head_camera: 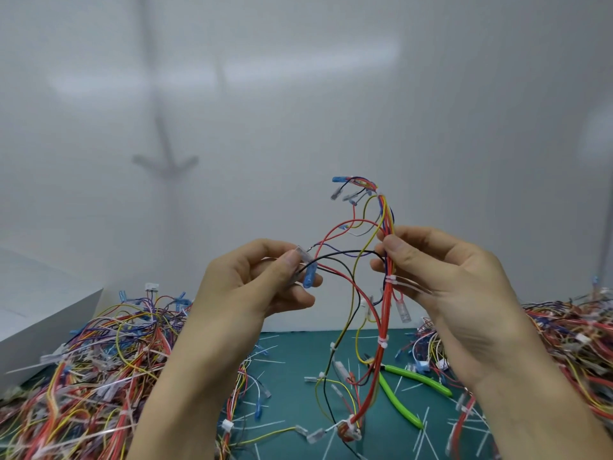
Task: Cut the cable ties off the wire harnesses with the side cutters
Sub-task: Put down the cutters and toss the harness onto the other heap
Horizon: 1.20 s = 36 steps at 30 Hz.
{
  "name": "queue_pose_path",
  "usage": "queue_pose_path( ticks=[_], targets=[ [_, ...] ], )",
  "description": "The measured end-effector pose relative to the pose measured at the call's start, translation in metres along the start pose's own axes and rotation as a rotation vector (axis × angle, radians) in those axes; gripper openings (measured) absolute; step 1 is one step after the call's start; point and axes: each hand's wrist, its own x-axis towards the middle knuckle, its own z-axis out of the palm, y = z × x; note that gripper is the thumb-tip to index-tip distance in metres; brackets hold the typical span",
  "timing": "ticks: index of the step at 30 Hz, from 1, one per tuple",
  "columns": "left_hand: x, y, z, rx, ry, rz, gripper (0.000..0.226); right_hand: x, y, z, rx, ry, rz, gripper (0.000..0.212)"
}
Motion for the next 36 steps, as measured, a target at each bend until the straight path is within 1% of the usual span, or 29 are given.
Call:
queue_pose_path(
  ticks=[3, 14, 23, 36],
  targets=[
    [0.000, -0.001, 0.004, -0.015, 0.020, 0.001, 0.016, -0.001, -0.001, 0.000, -0.004, -0.016, -0.002, 0.016],
    [0.000, -0.001, 0.013, 0.005, 0.035, 0.004, 0.012, -0.003, -0.003, 0.001, -0.043, -0.015, -0.010, 0.025],
    [0.001, -0.002, 0.013, 0.002, 0.035, 0.006, 0.012, -0.003, -0.003, 0.001, -0.040, -0.026, -0.006, 0.020],
    [0.002, -0.004, 0.013, -0.002, 0.035, -0.002, 0.012, -0.003, -0.003, 0.001, -0.036, -0.030, 0.004, 0.024]
  ],
)
